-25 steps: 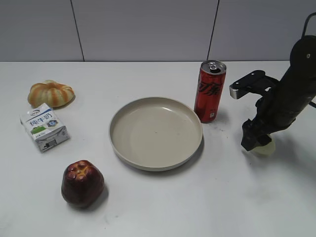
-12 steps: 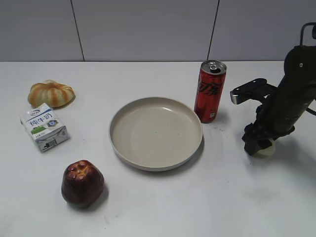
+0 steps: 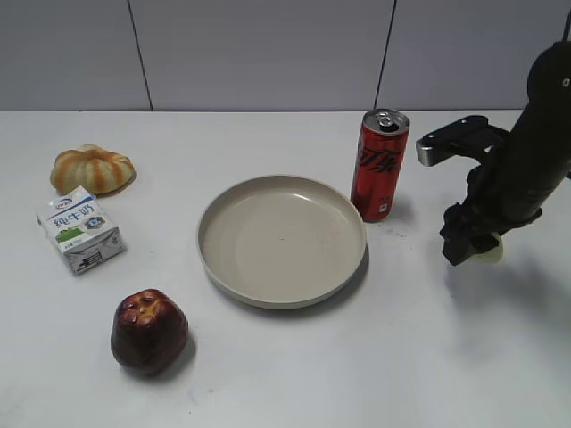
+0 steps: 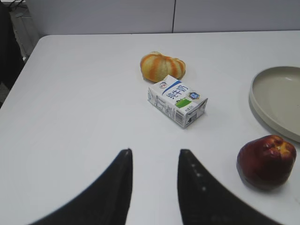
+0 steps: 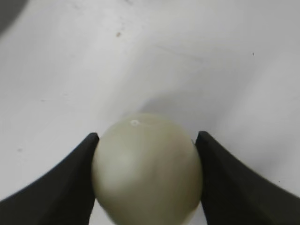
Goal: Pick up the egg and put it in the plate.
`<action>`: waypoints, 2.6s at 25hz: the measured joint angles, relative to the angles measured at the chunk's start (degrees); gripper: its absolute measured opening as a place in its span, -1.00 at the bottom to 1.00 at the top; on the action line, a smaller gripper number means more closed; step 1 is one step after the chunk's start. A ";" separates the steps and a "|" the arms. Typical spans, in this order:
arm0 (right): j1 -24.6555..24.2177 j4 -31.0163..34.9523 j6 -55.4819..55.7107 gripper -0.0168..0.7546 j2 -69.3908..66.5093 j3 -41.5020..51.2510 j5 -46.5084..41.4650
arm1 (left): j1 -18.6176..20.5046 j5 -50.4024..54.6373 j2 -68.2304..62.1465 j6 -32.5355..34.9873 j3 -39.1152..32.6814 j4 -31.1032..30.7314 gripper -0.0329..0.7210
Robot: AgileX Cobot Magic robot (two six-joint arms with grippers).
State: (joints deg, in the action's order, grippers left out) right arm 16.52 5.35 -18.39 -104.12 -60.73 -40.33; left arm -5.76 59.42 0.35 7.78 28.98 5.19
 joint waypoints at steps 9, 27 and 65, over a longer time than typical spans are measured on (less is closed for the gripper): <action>18.84 1.80 -0.96 0.20 3.87 -8.61 0.98 | 0.00 0.00 0.00 0.00 0.00 0.00 -0.28; 22.41 9.01 -0.85 0.25 -23.98 -35.50 -5.17 | 0.00 0.00 0.00 0.00 0.00 0.00 -0.28; -14.86 -1.06 18.82 0.48 -21.41 -70.69 -29.07 | 0.00 0.00 0.00 0.00 0.00 0.00 -0.28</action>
State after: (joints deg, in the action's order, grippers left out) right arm 1.67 4.29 0.43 -125.53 -131.42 -69.39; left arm -5.76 59.42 0.35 7.78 28.98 5.19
